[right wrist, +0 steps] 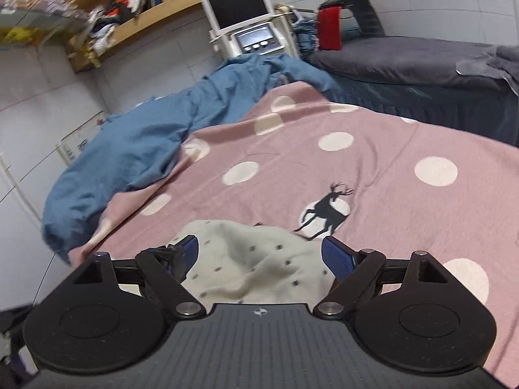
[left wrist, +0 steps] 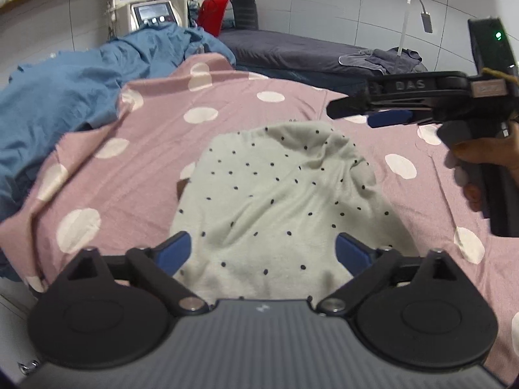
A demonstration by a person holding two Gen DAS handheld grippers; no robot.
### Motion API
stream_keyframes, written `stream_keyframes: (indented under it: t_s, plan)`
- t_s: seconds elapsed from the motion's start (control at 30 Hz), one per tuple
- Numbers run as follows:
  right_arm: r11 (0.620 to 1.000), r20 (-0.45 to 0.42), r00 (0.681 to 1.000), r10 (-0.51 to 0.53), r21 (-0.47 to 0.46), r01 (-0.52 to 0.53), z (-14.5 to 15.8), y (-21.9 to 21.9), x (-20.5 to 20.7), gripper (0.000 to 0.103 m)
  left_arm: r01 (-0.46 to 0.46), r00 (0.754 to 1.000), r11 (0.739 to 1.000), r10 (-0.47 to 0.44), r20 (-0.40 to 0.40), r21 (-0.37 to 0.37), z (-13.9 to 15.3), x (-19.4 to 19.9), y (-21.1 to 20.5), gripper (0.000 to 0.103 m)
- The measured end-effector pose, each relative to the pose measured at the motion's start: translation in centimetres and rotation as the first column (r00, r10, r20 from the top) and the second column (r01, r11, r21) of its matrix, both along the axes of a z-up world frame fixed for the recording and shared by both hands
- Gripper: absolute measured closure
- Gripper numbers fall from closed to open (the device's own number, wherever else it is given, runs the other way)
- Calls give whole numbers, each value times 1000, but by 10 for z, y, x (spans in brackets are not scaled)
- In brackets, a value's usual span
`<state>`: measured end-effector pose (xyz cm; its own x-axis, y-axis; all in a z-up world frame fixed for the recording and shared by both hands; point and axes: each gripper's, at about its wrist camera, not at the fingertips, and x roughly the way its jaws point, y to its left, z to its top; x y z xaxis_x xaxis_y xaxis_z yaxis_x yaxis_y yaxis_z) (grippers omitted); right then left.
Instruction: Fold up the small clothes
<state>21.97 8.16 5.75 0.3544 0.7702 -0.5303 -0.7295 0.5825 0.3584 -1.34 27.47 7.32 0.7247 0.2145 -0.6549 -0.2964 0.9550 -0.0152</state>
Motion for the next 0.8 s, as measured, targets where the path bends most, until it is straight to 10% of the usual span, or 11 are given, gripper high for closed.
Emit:
stream_keyframes:
  t_s: [0.23,0.8]
  plan:
    - [974,-82,973,213,-62,-219,33,-8,-53,0,28,995,996,-20,-96,85,19,-18,-14,0]
    - [915,-23,961,277,-300,-271,31,-16,-112,0,29,969,981,19,-245,190,13,-33,-42,0]
